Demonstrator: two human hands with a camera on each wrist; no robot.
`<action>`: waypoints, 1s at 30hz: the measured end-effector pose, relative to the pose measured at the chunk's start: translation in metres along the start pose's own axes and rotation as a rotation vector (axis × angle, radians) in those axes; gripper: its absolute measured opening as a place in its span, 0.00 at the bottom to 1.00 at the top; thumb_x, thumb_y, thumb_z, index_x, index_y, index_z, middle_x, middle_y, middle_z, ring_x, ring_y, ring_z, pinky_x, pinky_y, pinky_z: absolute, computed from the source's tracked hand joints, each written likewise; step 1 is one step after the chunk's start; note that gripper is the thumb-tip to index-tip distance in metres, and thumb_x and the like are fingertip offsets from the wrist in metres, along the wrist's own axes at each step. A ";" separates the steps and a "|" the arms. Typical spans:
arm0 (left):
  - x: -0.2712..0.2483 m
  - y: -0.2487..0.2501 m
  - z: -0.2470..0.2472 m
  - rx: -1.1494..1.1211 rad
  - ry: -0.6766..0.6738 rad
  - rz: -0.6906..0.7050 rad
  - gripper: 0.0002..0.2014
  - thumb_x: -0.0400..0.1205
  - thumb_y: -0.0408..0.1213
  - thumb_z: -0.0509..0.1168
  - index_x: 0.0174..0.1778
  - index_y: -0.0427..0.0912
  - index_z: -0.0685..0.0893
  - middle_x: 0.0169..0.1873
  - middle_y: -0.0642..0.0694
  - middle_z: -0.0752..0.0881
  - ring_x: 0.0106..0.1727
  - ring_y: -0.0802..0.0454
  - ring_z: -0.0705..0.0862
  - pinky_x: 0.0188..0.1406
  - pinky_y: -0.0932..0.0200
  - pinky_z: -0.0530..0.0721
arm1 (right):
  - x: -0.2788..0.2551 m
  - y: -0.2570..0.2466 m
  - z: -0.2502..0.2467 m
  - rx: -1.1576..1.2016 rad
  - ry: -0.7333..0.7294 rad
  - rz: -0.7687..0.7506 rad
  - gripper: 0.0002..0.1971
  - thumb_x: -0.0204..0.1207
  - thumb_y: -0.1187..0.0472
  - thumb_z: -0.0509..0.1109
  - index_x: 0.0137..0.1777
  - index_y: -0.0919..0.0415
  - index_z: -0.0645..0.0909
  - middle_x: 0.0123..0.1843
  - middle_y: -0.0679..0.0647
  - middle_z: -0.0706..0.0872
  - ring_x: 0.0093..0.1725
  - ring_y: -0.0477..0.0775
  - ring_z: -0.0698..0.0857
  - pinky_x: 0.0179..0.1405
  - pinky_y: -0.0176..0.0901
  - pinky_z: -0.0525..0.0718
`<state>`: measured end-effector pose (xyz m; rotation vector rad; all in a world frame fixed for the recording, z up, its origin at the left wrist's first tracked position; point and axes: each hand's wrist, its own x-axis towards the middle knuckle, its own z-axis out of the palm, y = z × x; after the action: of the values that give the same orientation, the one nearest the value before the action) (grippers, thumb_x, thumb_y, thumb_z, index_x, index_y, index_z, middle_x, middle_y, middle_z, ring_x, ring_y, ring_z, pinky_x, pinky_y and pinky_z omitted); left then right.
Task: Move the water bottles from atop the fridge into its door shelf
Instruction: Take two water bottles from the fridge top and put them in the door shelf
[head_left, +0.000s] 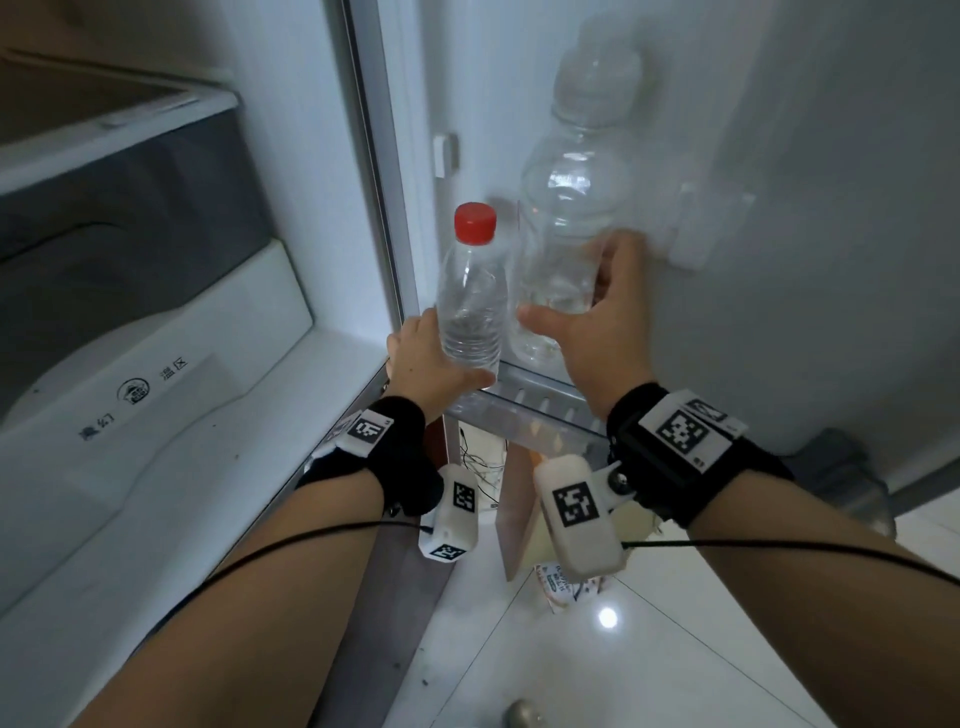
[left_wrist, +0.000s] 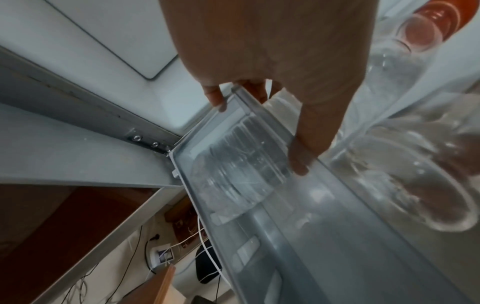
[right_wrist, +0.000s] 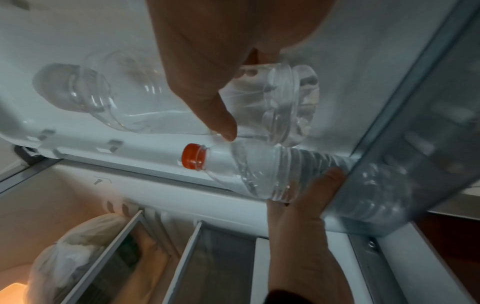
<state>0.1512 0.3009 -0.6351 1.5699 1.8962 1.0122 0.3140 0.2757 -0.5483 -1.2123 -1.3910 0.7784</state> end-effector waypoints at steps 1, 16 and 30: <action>0.003 -0.003 0.001 0.029 -0.005 0.001 0.41 0.46 0.63 0.77 0.56 0.52 0.83 0.50 0.53 0.88 0.56 0.50 0.87 0.66 0.44 0.81 | -0.002 0.004 0.002 0.000 -0.005 0.024 0.30 0.51 0.56 0.82 0.50 0.48 0.69 0.57 0.64 0.81 0.56 0.67 0.83 0.56 0.64 0.85; -0.001 -0.005 -0.005 0.043 -0.027 0.008 0.39 0.51 0.62 0.73 0.57 0.47 0.83 0.53 0.49 0.86 0.61 0.49 0.82 0.74 0.47 0.69 | -0.008 0.059 0.016 -0.211 -0.165 0.261 0.27 0.63 0.71 0.76 0.60 0.58 0.70 0.50 0.51 0.81 0.47 0.54 0.83 0.37 0.41 0.81; -0.014 0.009 -0.017 0.071 -0.089 -0.058 0.42 0.50 0.63 0.73 0.60 0.49 0.80 0.55 0.49 0.85 0.63 0.48 0.81 0.72 0.46 0.73 | -0.019 0.056 0.016 -0.028 -0.166 0.254 0.28 0.65 0.72 0.75 0.56 0.46 0.67 0.48 0.44 0.81 0.47 0.47 0.85 0.45 0.45 0.89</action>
<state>0.1471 0.2843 -0.6190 1.5631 1.9239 0.8446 0.3103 0.2754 -0.6099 -1.3891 -1.4002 1.0590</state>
